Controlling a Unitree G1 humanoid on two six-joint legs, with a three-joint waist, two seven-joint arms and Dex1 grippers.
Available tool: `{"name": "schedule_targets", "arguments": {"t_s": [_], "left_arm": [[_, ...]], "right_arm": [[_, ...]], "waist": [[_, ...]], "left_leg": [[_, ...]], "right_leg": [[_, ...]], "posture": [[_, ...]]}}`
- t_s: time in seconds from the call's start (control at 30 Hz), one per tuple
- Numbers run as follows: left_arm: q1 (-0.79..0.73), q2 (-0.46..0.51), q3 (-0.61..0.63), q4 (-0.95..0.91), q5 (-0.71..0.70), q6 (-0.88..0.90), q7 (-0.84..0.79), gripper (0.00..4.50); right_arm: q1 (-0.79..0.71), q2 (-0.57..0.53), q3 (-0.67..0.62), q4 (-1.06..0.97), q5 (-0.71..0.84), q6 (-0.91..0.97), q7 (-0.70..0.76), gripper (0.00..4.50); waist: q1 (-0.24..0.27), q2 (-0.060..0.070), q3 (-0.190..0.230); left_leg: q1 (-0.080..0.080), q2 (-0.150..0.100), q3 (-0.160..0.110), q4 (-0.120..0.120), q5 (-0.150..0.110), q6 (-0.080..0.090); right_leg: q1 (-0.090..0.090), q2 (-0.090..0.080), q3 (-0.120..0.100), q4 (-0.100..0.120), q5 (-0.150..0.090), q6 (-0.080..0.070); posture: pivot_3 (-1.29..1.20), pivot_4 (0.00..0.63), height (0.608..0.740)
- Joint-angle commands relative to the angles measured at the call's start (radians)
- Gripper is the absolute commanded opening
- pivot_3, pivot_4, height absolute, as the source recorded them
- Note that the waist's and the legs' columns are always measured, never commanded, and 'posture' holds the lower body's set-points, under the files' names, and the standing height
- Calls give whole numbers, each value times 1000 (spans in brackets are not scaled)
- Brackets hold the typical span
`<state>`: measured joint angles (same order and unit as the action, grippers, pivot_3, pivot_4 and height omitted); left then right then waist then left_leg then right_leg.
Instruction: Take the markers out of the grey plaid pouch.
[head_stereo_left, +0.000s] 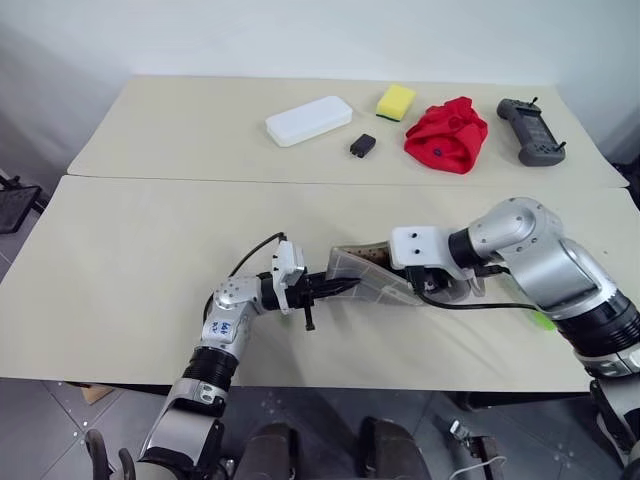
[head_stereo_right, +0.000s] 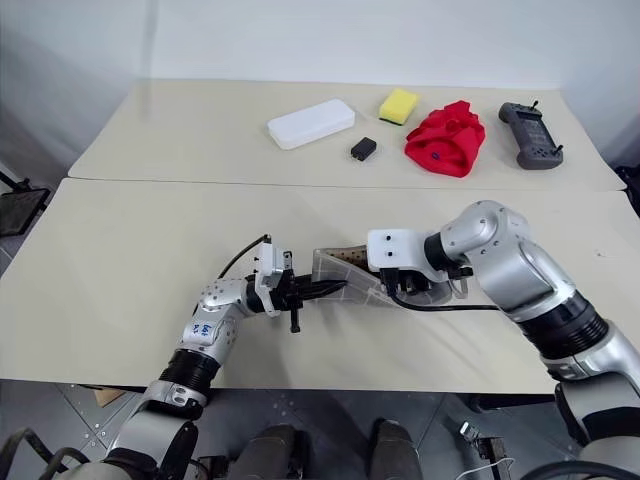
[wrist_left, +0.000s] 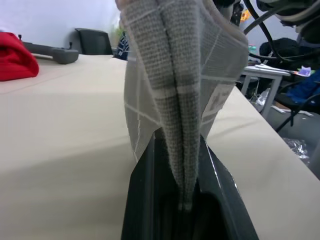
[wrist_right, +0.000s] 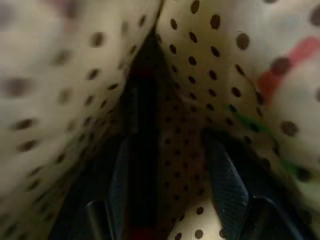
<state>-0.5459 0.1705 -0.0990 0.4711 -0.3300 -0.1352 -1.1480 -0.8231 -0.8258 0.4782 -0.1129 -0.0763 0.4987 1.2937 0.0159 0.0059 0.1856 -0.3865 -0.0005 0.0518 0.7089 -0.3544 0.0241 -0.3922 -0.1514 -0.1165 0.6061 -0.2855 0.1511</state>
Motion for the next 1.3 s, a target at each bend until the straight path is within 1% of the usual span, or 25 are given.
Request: {"name": "schedule_targets", "arguments": {"t_s": [0.03, 0.2, 0.27, 0.33, 0.47, 0.53, 0.67, 0.77, 0.87, 0.9, 1.07, 1.2, 1.3], "left_arm": [[12, 3, -2, -10, 7, -4, 1, 0], [13, 1, -2, -10, 9, -6, 3, 0], [12, 0, 0, -10, 8, -8, 6, 0], [13, -1, 3, -10, 8, -11, 10, 0], [18, -3, 3, -16, 6, -13, 14, 0], [22, -2, 2, -20, 6, -13, 14, 0], [29, 3, 3, -26, 6, -12, 11, 0], [33, 7, 2, -37, 4, -10, 7, 0], [47, 12, -1, -62, 2, -10, 1, 0], [55, 16, -2, -74, 3, -12, 0, 0], [87, 30, 1, -113, 11, -29, 8, 0], [101, 31, 6, -129, 20, -62, 30, 0], [115, 36, 9, -138, 30, -98, 49, 0]], "right_arm": [[9, 12, 37, -1, -45, -16, 6, 2328], [27, 3, 62, -37, -47, 30, 74, 2328], [46, -13, 67, -84, -35, 67, 111, 2328], [62, -33, 93, -97, -74, 57, 122, 2328], [68, 30, 104, -10, -144, 43, 20, 2328], [71, 46, 103, 2, -157, 44, 11, 2328], [83, 57, 109, 20, -179, 45, 10, 2328], [91, 62, 98, 23, -184, 32, 2, 1708], [96, 74, 66, 12, -165, 17, -13, 801], [95, 80, 43, 3, -150, 11, -24, 594], [96, 82, -64, -23, -82, -48, -45, 589], [126, 65, -144, -29, 4, -122, -25, 589], [178, 60, -245, 16, 121, -272, 8, 589]], "waist": [[-2, 0, 0], [-6, 0, 0], [-8, 0, 0], [-8, 0, 0], [-13, -2, -1], [-16, -2, -2], [-17, -7, -7], [-18, -9, -9], [-19, -9, -9], [-19, -9, -9], [-19, -9, -9], [-18, -9, -9], [-13, -10, -9]], "left_leg": [[0, 0, 0, 0, 0, 0], [0, 0, 0, 0, 0, 0], [0, 0, 0, 0, 0, 0], [0, 0, -1, 0, 0, 0], [0, 0, -1, 0, 0, 0], [1, 0, -1, 0, 0, 0], [2, 0, -2, 0, 0, 0], [3, 1, -5, 0, 0, 0], [5, 1, -8, 0, 0, -1], [5, 1, -8, 0, 0, -1], [5, 1, -7, 0, 0, -1], [4, 1, -7, -1, 0, -1], [3, 0, -7, -1, 0, -1]], "right_leg": [[0, 0, 0, 0, 0, 0], [0, 0, 0, 0, 0, 0], [0, 0, 0, 0, 0, 0], [0, 0, 0, 0, 0, 0], [0, 0, 0, 0, 0, 0], [1, 0, 0, 0, 0, 0], [1, 0, 0, 1, 0, 0], [3, 0, 0, 1, 0, 0], [4, 0, 1, 1, 0, -1], [4, 0, 2, 1, 0, -1], [3, 0, 2, 1, 0, -1], [2, 0, 3, 0, 0, -1], [1, 0, 2, 0, 0, -1]], "posture": [[0, 150, 740], [0, 150, 740], [0, 150, 740], [0, 150, 740], [0, 150, 740], [0, 150, 740], [0, 150, 740], [0, 150, 740], [0, 150, 740], [0, 150, 740], [0, 150, 740], [0, 150, 740], [0, 150, 740]]}}
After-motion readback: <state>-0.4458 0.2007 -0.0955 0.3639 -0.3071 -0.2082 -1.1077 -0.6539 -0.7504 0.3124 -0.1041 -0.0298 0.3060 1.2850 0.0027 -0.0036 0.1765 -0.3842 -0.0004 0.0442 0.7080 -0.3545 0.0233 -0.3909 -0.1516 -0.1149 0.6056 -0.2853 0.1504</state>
